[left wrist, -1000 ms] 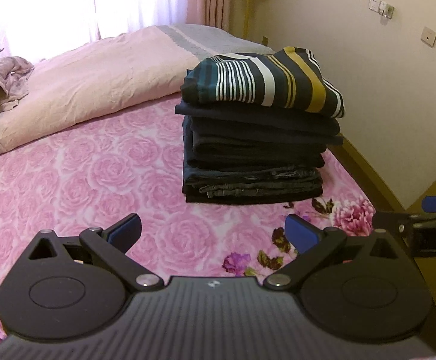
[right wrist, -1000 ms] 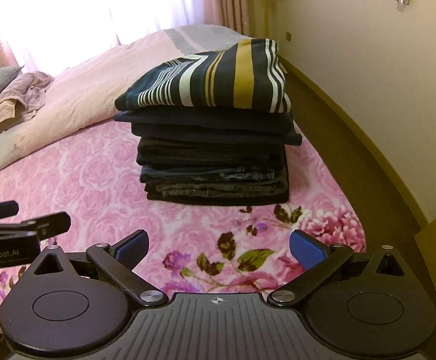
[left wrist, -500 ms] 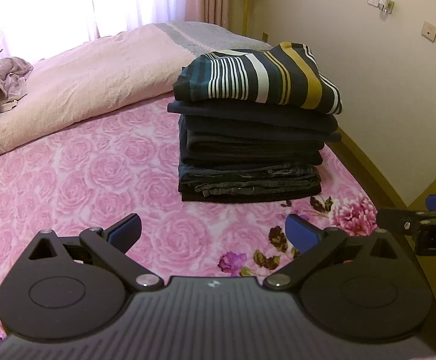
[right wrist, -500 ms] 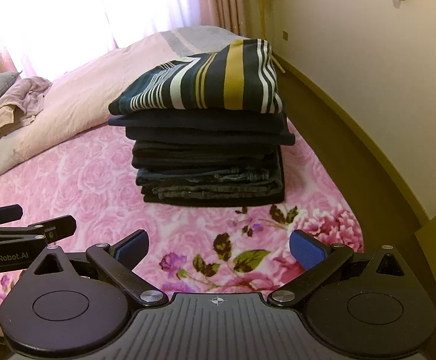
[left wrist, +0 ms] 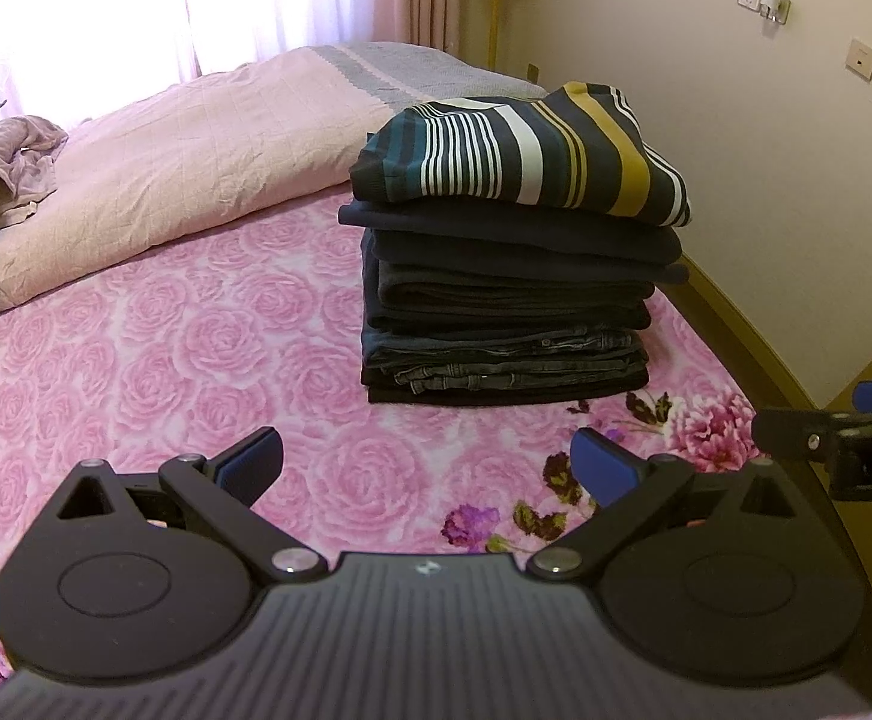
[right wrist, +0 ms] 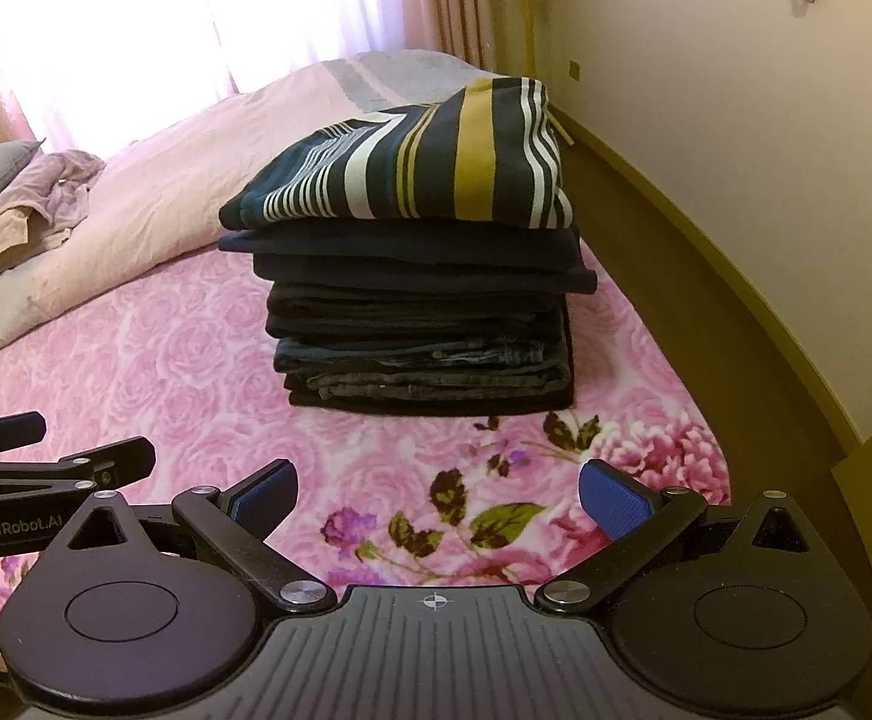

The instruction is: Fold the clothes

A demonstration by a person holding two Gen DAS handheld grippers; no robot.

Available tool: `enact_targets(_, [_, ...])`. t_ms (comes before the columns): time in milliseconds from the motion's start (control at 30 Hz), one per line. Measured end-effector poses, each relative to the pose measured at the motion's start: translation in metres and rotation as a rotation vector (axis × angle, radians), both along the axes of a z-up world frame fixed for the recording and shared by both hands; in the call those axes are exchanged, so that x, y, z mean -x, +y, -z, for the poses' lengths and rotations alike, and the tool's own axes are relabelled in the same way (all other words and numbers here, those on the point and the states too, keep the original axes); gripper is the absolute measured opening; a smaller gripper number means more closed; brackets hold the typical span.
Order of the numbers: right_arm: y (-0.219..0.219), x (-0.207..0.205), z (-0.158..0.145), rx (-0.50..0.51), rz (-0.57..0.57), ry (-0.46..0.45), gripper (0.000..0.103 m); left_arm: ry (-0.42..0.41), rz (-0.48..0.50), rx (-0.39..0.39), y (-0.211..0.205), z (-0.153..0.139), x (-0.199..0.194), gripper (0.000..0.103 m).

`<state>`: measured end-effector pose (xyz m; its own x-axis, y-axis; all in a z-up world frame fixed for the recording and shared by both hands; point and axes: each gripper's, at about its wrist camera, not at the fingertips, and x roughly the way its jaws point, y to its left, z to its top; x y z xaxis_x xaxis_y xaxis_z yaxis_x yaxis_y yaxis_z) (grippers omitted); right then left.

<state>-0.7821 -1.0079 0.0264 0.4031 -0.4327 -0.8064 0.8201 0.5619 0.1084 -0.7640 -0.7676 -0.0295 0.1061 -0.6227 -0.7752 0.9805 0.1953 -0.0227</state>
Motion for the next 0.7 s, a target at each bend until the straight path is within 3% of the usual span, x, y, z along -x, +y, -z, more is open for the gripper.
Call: enact_targets(700, [-0.0033, 0.0012, 0.0008, -0.009, -0.004, 0.000, 0.102, -0.016, 0.008, 0.011, -0.0031, 0.0018, 0.0068, 0.101])
